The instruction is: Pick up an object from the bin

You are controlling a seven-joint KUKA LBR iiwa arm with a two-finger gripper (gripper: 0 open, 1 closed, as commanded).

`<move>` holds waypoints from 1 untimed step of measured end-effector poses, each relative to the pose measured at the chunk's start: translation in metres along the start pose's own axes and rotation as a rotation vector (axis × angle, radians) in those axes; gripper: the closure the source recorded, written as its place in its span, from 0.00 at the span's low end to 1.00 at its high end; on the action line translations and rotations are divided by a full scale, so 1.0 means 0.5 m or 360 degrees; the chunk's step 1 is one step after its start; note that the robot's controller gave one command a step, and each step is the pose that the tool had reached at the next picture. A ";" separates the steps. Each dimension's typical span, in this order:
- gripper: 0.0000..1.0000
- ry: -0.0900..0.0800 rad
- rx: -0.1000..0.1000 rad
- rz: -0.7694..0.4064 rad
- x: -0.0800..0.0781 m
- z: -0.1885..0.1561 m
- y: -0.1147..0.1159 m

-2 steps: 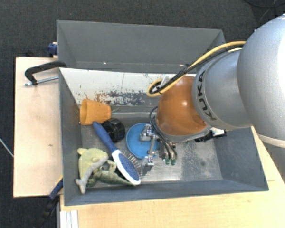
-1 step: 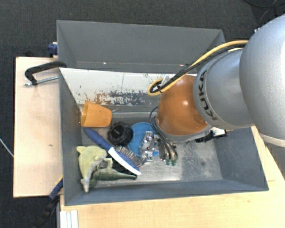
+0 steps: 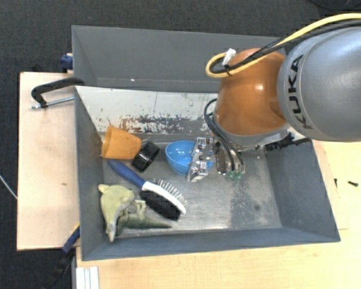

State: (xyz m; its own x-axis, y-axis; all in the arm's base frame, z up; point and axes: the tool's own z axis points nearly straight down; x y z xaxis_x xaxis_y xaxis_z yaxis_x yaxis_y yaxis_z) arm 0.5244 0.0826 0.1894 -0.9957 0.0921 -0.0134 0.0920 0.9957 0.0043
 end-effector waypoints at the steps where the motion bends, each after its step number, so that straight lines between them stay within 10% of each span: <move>1: 1.00 0.0002 0.0004 -0.0632 -0.006 -0.253 -0.108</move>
Offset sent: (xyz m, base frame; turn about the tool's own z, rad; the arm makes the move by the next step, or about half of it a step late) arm -0.0057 -0.0537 0.1227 -0.3994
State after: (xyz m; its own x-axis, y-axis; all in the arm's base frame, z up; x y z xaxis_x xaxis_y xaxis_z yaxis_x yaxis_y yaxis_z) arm 0.5207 0.0284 0.3159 -0.9539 -0.3000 -0.0125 -0.2999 0.9540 -0.0033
